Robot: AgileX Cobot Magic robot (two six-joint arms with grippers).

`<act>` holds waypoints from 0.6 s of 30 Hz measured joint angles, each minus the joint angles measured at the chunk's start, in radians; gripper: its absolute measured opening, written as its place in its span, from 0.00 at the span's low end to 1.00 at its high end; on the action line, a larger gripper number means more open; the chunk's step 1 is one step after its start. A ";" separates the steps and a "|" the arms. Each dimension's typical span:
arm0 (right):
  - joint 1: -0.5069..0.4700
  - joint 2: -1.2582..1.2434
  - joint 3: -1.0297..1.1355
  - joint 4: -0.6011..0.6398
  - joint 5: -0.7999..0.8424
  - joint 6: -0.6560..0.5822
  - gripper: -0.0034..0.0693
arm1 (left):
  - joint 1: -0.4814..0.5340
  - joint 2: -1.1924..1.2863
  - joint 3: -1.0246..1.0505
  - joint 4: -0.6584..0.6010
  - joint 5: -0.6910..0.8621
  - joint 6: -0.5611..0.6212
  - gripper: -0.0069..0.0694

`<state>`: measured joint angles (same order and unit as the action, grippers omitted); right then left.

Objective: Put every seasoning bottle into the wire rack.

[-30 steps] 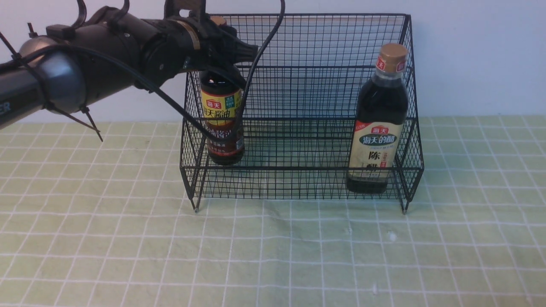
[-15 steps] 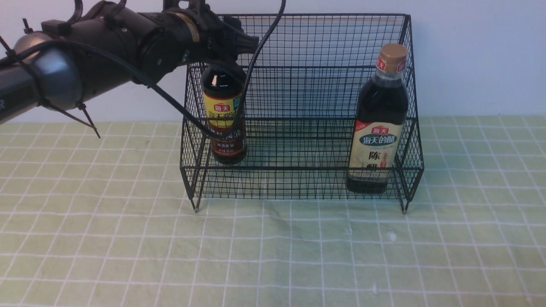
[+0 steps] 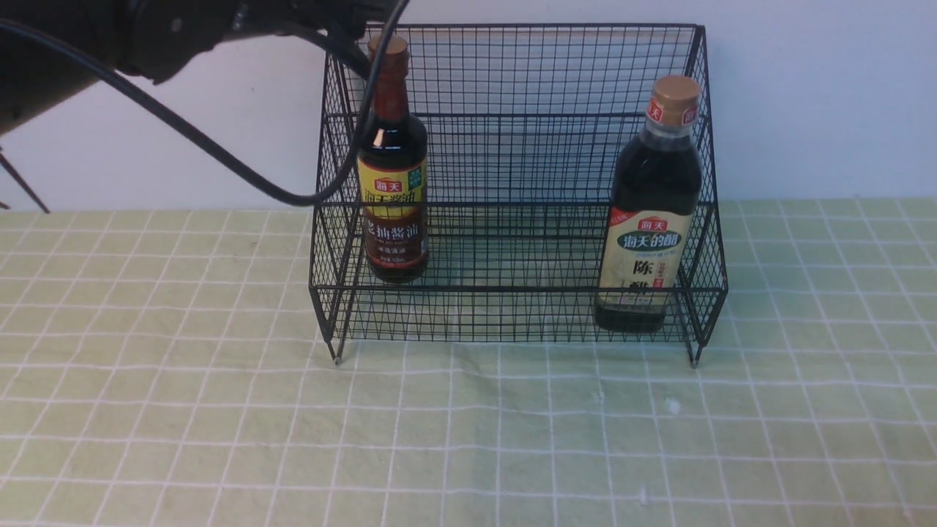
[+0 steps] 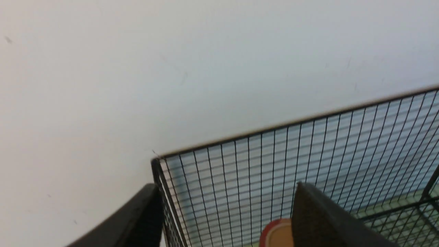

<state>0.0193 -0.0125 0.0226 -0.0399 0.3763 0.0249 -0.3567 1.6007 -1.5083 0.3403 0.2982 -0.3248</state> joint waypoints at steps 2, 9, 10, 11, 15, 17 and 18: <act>0.000 0.000 0.000 0.000 0.000 0.000 0.03 | 0.000 -0.031 0.000 0.000 0.022 0.005 0.67; 0.000 0.000 0.000 0.000 0.000 0.000 0.03 | 0.000 -0.168 0.000 -0.005 0.243 0.079 0.28; 0.000 0.000 0.000 0.000 0.000 0.000 0.03 | 0.000 -0.187 0.000 -0.013 0.285 0.096 0.22; 0.000 0.000 0.000 0.000 0.000 0.000 0.03 | 0.000 -0.206 0.000 -0.025 0.329 0.113 0.17; 0.000 0.000 0.000 0.000 0.000 0.000 0.03 | 0.000 -0.309 -0.001 -0.137 0.566 0.189 0.09; 0.000 0.000 0.000 0.000 0.000 0.000 0.03 | 0.000 -0.370 -0.001 -0.198 0.656 0.212 0.08; 0.000 0.000 0.000 0.000 0.000 0.000 0.03 | 0.000 -0.387 -0.001 -0.210 0.671 0.216 0.08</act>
<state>0.0193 -0.0125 0.0226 -0.0399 0.3765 0.0249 -0.3567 1.2141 -1.5093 0.1300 0.9691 -0.1084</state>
